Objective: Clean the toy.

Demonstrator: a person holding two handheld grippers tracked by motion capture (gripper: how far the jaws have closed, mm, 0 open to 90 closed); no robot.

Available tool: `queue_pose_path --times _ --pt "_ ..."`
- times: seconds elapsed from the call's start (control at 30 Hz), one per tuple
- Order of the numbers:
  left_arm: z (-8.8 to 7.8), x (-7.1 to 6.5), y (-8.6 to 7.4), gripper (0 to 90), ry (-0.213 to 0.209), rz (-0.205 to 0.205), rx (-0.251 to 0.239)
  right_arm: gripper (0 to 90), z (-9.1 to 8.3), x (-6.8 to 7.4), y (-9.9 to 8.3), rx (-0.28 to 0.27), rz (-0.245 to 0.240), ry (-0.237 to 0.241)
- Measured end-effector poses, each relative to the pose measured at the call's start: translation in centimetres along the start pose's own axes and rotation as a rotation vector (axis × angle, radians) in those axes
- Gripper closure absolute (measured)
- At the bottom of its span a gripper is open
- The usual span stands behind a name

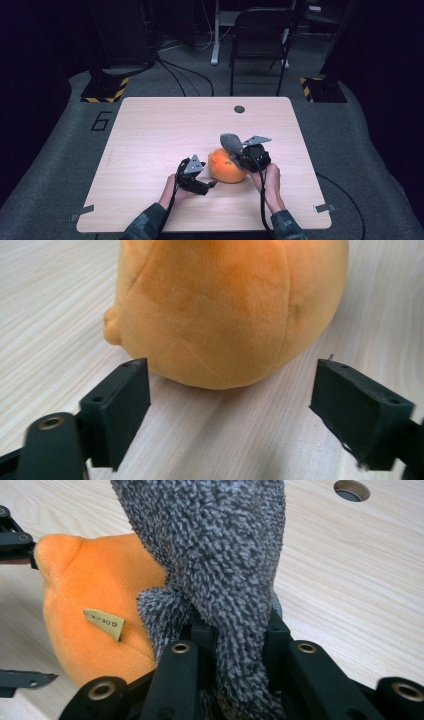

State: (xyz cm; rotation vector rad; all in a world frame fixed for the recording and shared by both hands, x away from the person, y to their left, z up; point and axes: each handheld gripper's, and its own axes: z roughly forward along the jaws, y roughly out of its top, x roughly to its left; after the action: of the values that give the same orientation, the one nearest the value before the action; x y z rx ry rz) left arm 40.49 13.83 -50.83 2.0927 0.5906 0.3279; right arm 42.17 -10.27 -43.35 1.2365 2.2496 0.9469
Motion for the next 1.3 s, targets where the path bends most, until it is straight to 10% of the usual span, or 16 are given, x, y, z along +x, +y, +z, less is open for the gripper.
queue_pose_path --times 0.63,1.3 --pt "1.8 -0.7 -0.5 26.4 0.085 0.114 -0.003 75.1 0.2 -0.3 -0.1 -0.005 0.011 0.001" --pt "2.1 -1.1 -0.5 72.2 0.119 0.117 -0.009 75.0 -1.6 -1.8 -0.4 -0.077 0.067 0.031"
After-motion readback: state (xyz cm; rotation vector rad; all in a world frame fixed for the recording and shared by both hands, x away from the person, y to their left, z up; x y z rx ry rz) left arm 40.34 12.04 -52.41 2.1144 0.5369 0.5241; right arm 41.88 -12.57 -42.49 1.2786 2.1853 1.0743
